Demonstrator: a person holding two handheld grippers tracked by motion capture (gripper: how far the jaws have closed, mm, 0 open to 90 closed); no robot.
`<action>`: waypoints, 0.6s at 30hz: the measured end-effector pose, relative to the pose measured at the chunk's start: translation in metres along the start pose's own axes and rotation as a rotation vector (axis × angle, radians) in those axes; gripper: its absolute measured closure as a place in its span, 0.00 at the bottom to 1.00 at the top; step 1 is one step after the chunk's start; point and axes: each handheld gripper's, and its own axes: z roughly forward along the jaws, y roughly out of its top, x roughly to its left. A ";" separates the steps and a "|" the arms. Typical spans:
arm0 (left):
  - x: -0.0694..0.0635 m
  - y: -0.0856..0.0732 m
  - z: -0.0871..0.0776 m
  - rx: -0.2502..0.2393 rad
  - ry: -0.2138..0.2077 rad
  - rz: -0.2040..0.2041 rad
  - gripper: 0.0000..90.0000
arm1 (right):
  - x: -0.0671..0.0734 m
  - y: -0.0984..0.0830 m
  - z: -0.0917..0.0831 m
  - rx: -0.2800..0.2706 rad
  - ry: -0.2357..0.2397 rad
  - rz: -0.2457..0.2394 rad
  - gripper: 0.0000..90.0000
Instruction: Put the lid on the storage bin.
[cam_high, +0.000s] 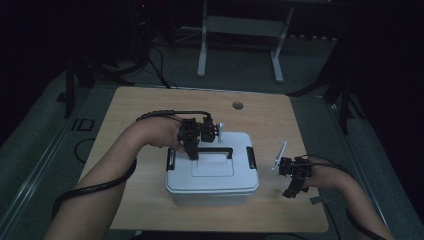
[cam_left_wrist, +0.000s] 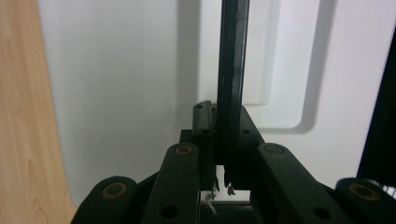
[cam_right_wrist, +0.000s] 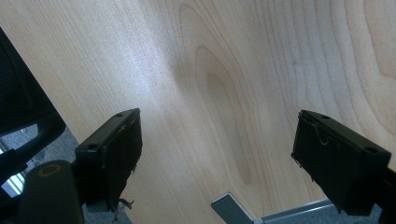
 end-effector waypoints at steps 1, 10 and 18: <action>0.000 0.001 0.003 0.005 0.003 -0.003 0.93 | 0.000 0.000 0.000 0.000 0.001 0.001 0.17; 0.006 0.003 0.017 -0.008 -0.015 -0.014 0.93 | 0.001 0.002 0.003 0.003 0.006 -0.006 0.17; 0.009 0.001 0.023 -0.009 -0.024 -0.022 0.93 | 0.001 0.004 0.006 0.004 0.012 -0.010 0.17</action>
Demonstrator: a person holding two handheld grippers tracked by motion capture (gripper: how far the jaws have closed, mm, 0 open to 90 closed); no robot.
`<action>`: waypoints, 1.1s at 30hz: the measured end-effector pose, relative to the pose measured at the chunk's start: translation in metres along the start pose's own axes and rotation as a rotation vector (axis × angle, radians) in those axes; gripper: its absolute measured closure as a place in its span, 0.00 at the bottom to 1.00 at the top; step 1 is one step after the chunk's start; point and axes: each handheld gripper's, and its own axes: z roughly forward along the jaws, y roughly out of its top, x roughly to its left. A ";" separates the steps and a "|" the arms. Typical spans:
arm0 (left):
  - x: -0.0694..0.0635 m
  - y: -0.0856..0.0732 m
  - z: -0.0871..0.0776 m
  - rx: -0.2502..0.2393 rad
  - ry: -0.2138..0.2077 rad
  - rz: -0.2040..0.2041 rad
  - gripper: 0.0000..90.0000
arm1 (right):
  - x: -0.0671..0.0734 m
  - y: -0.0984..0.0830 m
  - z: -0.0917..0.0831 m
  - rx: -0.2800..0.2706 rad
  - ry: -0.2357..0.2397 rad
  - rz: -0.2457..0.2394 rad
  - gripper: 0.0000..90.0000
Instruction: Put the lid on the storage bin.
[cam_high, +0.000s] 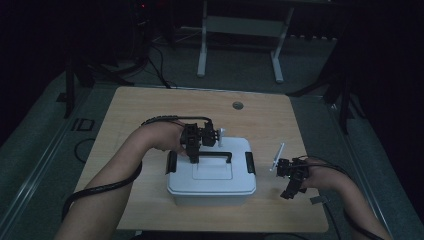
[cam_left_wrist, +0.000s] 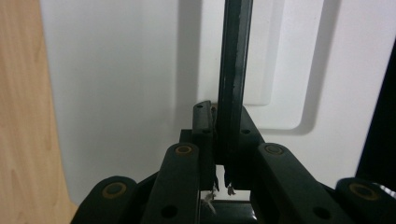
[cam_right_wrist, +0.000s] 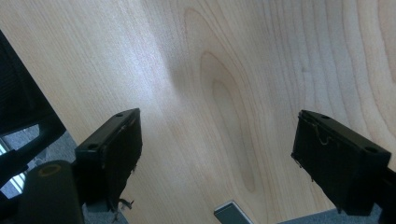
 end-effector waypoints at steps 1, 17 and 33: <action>0.001 0.000 0.002 0.004 0.000 0.000 0.93 | 0.000 0.000 0.001 0.002 -0.001 0.000 0.17; 0.004 -0.005 0.004 -0.029 -0.019 -0.007 0.92 | 0.001 0.002 0.004 -0.002 0.010 -0.002 0.17; 0.008 -0.014 0.003 -0.035 -0.020 -0.032 0.91 | 0.000 0.004 0.008 0.000 0.014 -0.006 0.17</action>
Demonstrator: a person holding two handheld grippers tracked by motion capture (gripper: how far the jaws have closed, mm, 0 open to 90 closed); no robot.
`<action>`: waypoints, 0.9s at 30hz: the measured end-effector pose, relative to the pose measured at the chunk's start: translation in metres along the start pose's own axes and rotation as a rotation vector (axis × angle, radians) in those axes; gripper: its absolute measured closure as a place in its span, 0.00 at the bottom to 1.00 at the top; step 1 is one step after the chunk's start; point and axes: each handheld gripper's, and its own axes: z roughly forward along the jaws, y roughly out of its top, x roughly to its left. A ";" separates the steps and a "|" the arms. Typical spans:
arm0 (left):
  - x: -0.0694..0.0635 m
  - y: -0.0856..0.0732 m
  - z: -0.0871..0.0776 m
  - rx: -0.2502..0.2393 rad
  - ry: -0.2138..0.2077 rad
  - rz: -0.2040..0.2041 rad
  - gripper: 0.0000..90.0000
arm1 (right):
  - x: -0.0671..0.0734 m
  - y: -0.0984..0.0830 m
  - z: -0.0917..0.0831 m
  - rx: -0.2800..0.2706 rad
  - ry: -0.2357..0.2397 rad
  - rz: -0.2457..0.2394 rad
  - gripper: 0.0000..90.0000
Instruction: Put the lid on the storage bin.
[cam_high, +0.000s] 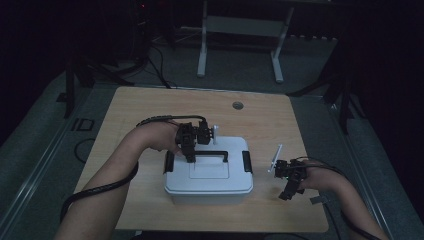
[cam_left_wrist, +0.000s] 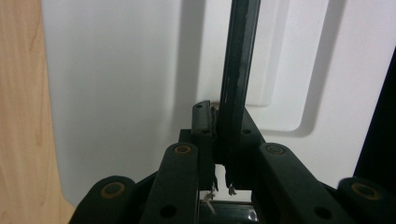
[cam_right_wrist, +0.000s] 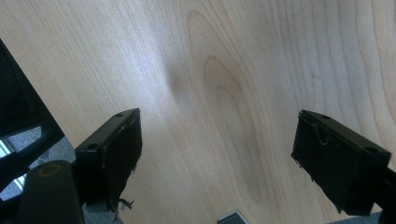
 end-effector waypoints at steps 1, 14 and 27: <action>0.000 -0.001 -0.001 -0.005 0.005 -0.003 0.91 | 0.001 0.001 0.000 0.000 0.001 -0.002 0.17; 0.003 -0.014 -0.009 -0.086 0.110 -0.109 0.09 | 0.000 -0.001 -0.003 -0.008 -0.001 0.007 0.17; -0.008 -0.064 -0.004 -0.221 0.171 -0.129 0.01 | -0.001 -0.006 -0.004 -0.017 -0.003 0.020 0.17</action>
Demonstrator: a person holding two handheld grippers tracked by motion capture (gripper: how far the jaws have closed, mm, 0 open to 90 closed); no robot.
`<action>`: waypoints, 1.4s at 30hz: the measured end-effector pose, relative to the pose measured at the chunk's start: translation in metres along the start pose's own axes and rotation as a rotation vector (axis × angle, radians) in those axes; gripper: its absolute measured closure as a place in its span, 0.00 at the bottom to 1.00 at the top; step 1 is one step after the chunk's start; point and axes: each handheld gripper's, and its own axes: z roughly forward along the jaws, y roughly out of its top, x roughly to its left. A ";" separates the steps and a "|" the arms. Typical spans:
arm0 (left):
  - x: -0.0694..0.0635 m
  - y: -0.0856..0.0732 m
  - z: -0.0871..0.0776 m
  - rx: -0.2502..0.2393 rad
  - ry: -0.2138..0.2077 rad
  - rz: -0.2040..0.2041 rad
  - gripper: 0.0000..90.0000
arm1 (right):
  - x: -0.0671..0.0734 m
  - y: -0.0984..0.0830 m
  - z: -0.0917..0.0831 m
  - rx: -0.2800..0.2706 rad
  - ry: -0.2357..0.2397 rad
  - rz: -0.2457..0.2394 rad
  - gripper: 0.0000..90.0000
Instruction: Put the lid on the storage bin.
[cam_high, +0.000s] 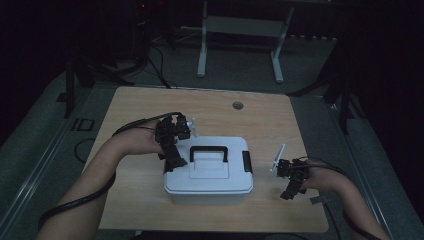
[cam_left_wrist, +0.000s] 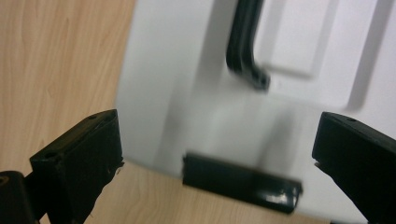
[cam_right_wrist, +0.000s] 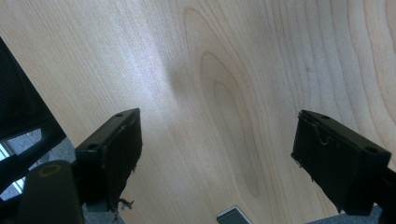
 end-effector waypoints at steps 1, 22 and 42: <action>0.000 0.000 0.000 0.000 0.000 0.000 0.01 | 0.000 0.000 0.000 0.000 0.000 0.000 0.17; -0.005 -0.081 -0.002 -0.064 -0.011 -0.104 0.02 | 0.000 -0.003 0.000 -0.027 0.008 0.023 0.17; -0.018 -0.166 0.041 -0.100 -0.042 -0.254 0.02 | -0.001 -0.011 0.004 -0.056 -0.005 0.051 0.17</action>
